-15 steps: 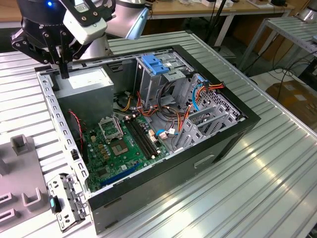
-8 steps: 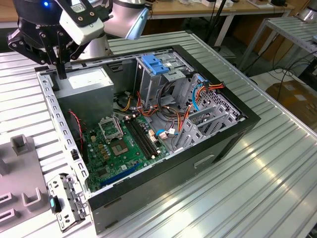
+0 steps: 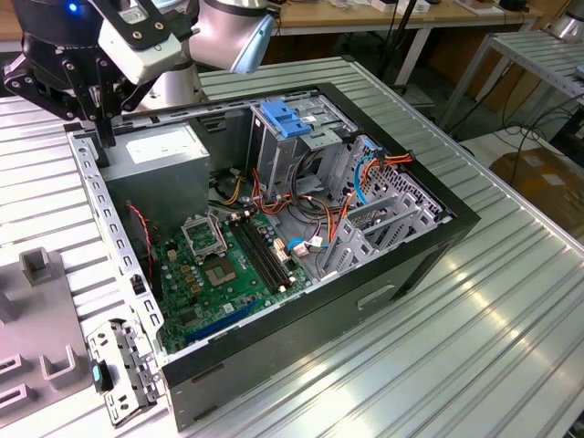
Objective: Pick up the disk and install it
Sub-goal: 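Reach for the disk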
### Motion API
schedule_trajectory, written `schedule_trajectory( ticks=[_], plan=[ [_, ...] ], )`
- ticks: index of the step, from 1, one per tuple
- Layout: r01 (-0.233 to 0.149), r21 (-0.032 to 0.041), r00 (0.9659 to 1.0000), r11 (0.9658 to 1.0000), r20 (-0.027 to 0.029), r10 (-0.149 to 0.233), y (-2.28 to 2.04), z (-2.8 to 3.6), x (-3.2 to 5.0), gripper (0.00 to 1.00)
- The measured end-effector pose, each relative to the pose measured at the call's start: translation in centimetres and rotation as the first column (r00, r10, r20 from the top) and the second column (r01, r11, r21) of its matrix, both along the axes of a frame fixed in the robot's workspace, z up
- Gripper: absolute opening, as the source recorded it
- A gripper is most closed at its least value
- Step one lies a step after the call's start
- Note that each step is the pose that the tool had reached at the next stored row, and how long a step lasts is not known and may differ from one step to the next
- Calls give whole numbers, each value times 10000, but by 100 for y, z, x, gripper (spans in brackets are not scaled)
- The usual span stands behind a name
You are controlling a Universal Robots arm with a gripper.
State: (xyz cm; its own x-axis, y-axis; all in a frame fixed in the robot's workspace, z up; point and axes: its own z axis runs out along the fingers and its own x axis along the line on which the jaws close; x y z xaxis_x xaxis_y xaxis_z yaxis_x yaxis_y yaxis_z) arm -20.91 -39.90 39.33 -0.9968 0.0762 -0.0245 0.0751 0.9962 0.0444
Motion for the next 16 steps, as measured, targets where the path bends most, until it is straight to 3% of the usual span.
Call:
schedule_trajectory(
  ticks=[7, 9, 11, 16],
  plan=[
    [-1, 1, 10000, 10000, 0, 1, 0, 0, -81, 11],
    [0, 6, 10000, 10000, 0, 0, 2, -1, -165, 11],
    [0, 5, 10000, 10000, 0, 0, 14, -1, -224, 11],
    [10, 9, 10000, 10000, -4, -10, 42, -3, -275, 11]
  ],
)
